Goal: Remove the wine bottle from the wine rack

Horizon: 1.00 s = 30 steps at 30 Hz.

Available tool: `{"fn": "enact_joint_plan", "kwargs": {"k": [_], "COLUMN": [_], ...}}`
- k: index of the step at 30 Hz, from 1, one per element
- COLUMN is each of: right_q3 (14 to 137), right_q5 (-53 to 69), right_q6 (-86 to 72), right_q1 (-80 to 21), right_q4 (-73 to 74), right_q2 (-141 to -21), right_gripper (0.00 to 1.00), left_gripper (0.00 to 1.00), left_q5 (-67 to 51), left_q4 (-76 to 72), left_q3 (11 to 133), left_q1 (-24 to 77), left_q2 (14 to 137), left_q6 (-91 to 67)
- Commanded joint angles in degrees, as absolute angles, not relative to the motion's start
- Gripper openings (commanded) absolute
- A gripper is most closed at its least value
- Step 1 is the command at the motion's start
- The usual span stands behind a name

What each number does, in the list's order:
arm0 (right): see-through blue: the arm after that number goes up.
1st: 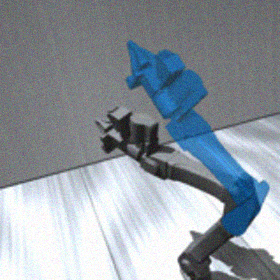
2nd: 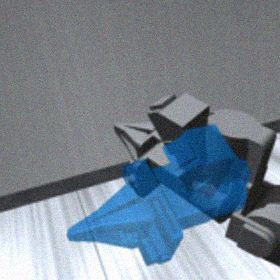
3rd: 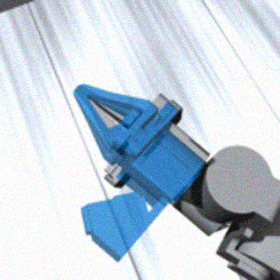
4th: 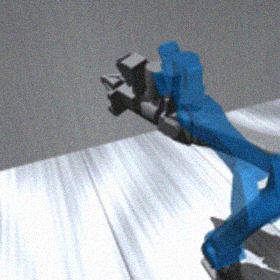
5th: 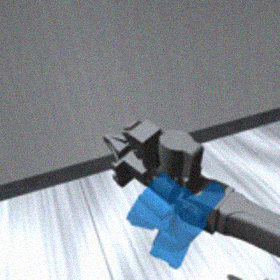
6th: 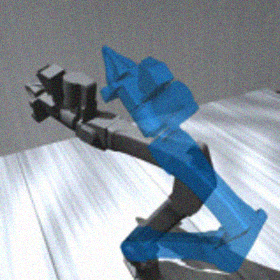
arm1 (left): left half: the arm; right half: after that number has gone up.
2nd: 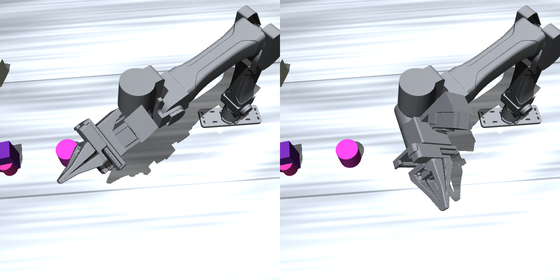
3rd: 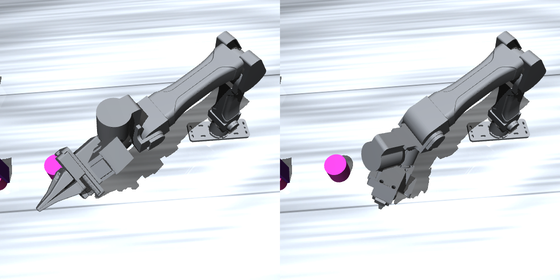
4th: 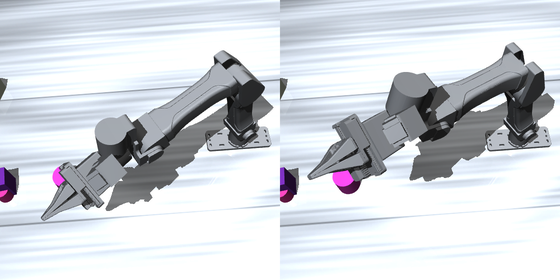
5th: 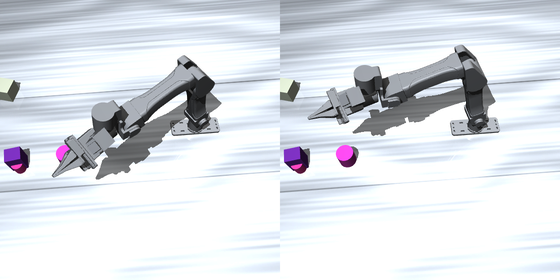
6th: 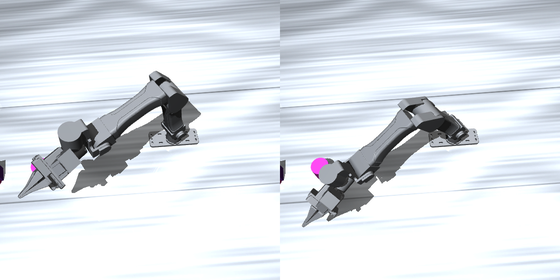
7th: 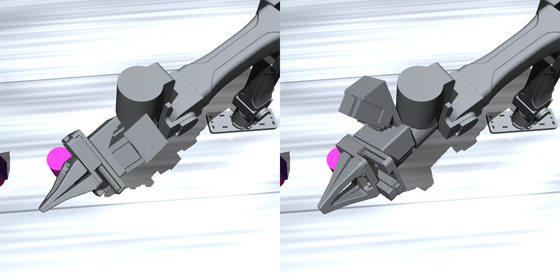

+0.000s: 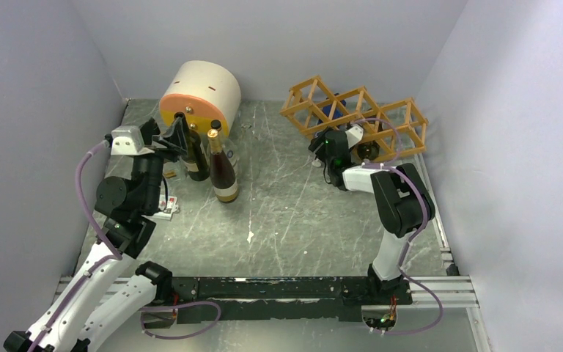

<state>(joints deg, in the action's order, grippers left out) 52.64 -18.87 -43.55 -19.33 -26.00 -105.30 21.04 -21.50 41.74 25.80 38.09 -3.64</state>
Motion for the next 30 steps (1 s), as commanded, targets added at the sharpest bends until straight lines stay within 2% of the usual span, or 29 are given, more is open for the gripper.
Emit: {"fn": "enact_joint_plan", "kwargs": {"k": [1, 8, 12, 20, 30], "right_q3": [50.52, 43.66, 37.34, 26.19, 19.27], "right_q5": [-20.14, -18.93, -19.19, -12.2, -0.82], "right_q6": [-43.33, -45.61, -47.63, -53.0, -54.2], "right_q1": [-18.96, -19.36, -20.25, -20.72, -20.96], "right_q4": [-34.33, -38.57, -37.75, -31.68, -18.7], "right_q2": [-105.41, -100.41, -92.82, -75.07, -55.89], "right_gripper": [0.56, 0.34, 0.25, 0.0, 0.0], "left_gripper": [0.69, 0.68, 0.67, 0.69, 0.82], "left_q5": [22.49, 22.13, 22.09, 18.38, 2.78], "left_q4": [-24.26, -22.79, -22.15, -21.19, -21.28], "left_q3": [41.32, 42.27, 42.79, 43.55, 44.56], "left_q1": [25.48, 25.47, 25.46, 25.64, 25.82], "left_q2": [37.54, 38.65, 37.97, 37.56, 36.35], "left_q6": [-3.25, -4.04, -4.18, -4.18, -3.43]}}
